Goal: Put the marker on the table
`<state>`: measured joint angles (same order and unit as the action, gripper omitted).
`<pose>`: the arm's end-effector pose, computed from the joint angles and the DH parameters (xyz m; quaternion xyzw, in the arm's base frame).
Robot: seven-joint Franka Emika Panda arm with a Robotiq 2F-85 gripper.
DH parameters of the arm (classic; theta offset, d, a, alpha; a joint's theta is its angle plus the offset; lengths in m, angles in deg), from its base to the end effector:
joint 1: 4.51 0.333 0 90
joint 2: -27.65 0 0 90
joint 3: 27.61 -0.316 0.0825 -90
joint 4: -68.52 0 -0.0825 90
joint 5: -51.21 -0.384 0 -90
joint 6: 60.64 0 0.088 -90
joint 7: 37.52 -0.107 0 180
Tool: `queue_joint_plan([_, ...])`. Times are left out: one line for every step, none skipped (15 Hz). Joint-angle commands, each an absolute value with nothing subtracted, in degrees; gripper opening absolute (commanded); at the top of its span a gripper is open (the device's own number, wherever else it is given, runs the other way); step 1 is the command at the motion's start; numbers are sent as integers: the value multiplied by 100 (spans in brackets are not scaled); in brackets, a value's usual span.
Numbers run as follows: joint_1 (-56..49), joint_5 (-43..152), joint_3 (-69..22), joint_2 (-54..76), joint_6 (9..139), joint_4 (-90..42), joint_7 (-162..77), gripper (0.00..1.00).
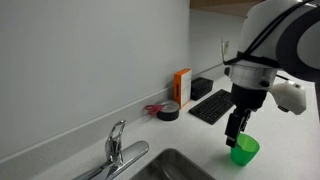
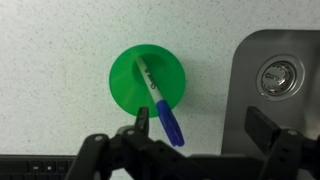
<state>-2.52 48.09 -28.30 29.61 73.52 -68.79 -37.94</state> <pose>0.4854 0.0236 0.3276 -0.9998 -0.0005 0.0109 0.0188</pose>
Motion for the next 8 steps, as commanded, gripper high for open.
queue_joint_plan([-306,4796,-2825,2594,7491,-6589,-3967,100])
queue_joint_plan([-311,4797,-2815,2526,7497,-6538,-3990,100])
queue_joint_plan([-315,4797,-2804,2459,7493,-6487,-4016,100])
queue_joint_plan([-317,4793,-2794,2409,7487,-6444,-4021,100])
queue_joint_plan([-325,4781,-2779,2352,7472,-6395,-4027,100])
queue_joint_plan([-332,4763,-2768,2299,7453,-6347,-4023,97])
queue_joint_plan([-342,4741,-2758,2260,7442,-6312,-4022,74])
queue_joint_plan([-346,4738,-2750,2240,7413,-6291,-4026,73])
